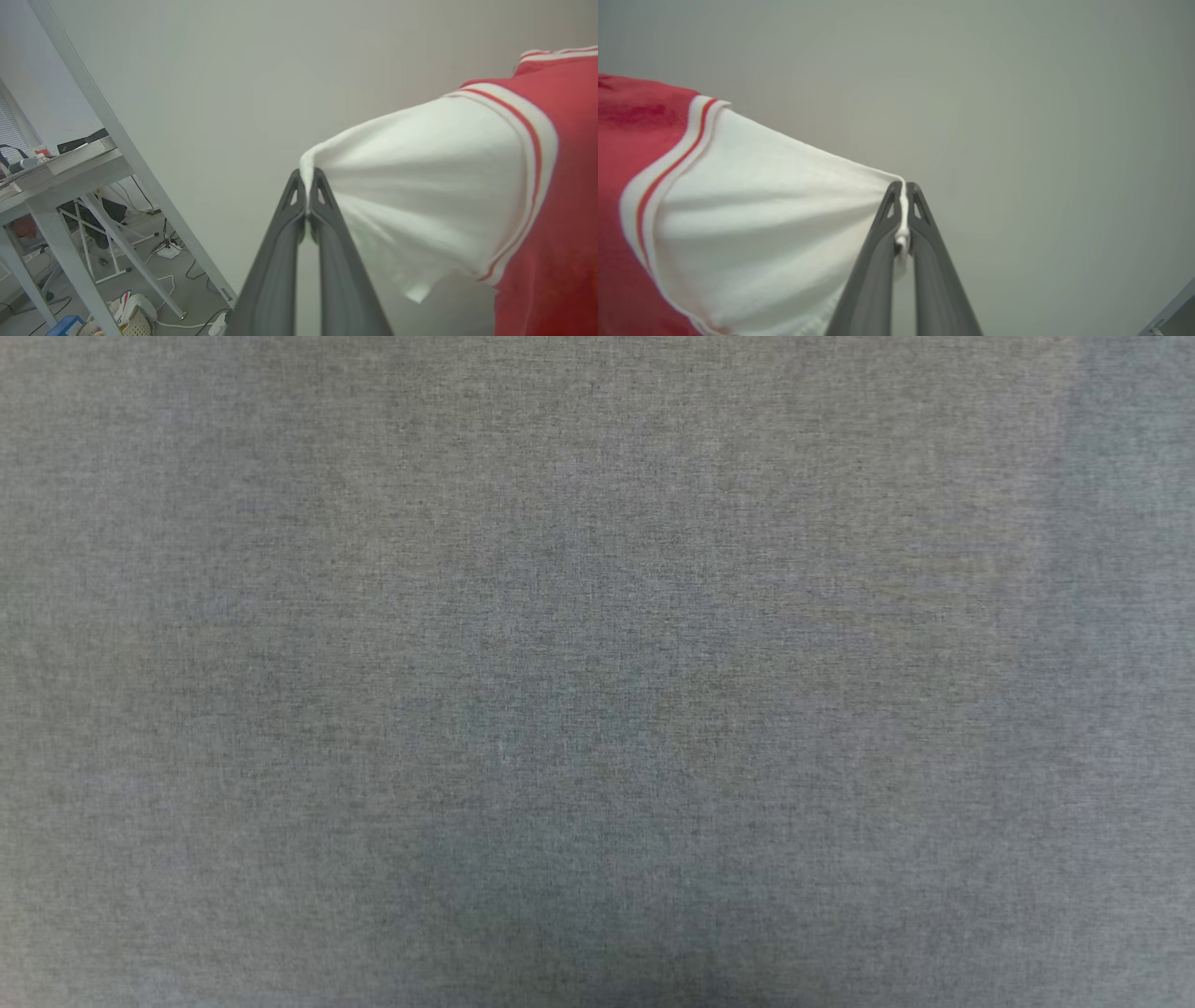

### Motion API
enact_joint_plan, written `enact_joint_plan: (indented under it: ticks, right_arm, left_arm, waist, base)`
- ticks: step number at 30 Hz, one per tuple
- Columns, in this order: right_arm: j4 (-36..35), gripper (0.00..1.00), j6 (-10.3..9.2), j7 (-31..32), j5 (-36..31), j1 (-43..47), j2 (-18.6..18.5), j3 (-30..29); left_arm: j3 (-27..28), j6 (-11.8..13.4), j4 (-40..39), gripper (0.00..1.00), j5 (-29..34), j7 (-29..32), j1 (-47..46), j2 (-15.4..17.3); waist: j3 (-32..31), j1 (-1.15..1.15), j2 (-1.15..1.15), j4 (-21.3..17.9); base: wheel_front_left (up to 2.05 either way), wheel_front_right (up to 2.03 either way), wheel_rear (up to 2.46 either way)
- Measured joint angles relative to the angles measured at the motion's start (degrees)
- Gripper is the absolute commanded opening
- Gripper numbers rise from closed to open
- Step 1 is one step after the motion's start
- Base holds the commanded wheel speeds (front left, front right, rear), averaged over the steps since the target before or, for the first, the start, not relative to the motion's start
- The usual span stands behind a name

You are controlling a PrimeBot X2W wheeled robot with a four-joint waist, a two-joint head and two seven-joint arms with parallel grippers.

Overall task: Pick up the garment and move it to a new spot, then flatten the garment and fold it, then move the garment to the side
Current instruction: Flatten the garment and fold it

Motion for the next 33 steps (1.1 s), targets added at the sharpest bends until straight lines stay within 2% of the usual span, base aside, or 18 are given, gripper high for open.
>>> enact_joint_plan:
  ticks: [4,5,11,17,21,27,29,30,33]
  right_arm:
    - [3.1,0.00,0.00,-2.7,-0.2,0.1,0.7,0.6]
    - [5.4,0.00,0.00,-6.0,0.4,2.1,1.1,2.9]
    - [7.4,0.00,-0.01,-9.8,3.9,8.9,2.2,7.3]
    - [8.4,0.00,0.00,-12.0,8.4,18.0,2.3,11.5]
    - [8.3,0.00,-0.01,-12.5,14.0,25.5,2.2,13.6]
    - [4.4,0.00,-0.03,-12.3,20.7,38.3,-0.1,19.4]
    - [2.2,0.00,-0.03,-12.0,23.0,43.2,-1.7,21.7]
    - [-0.9,0.00,-0.03,-11.3,26.4,50.1,-4.1,24.5]
    - [-4.7,0.00,-0.03,-10.3,29.6,56.4,-6.1,27.6]
  left_arm:
    - [-2.1,0.0,3.4,0.00,-2.3,-2.4,0.5,-0.8]
    - [-4.0,0.0,6.6,0.00,-4.5,-6.0,4.1,-2.4]
    - [-5.2,0.0,10.8,0.00,-7.0,-10.1,12.8,-4.5]
    - [-6.9,0.0,12.8,0.00,-8.9,-12.1,23.0,-6.8]
    - [-7.2,0.0,13.3,0.00,-9.9,-12.7,30.9,-7.5]
    - [-7.5,0.0,11.8,0.00,-10.4,-13.1,44.4,-7.3]
    - [-7.3,0.3,10.0,0.00,-10.5,-13.1,49.1,-7.0]
    - [-7.3,1.2,7.4,0.00,-10.9,-13.1,55.7,-6.8]
    - [-7.6,2.1,5.2,0.00,-11.5,-13.1,61.9,-6.0]
  waist:
    - [0.6,0.00,0.00,0.3]
    - [0.8,0.00,0.00,0.7]
    - [-1.4,0.00,0.00,1.0]
    - [-5.2,-0.01,0.00,1.3]
    - [-8.5,-0.01,0.00,1.4]
    - [-14.1,-0.02,0.00,1.5]
    - [-16.3,-0.02,0.00,1.5]
    - [-19.2,-0.02,0.00,1.5]
    - [-22.1,-0.02,0.00,1.5]
  base:
    - [0.00,0.00,0.00]
    - [0.00,0.00,0.00]
    - [0.00,0.00,0.00]
    - [0.00,0.00,0.00]
    - [0.00,0.00,0.00]
    - [0.00,0.00,0.00]
    - [0.00,0.00,0.00]
    - [0.00,0.00,0.00]
    - [0.00,0.00,0.00]
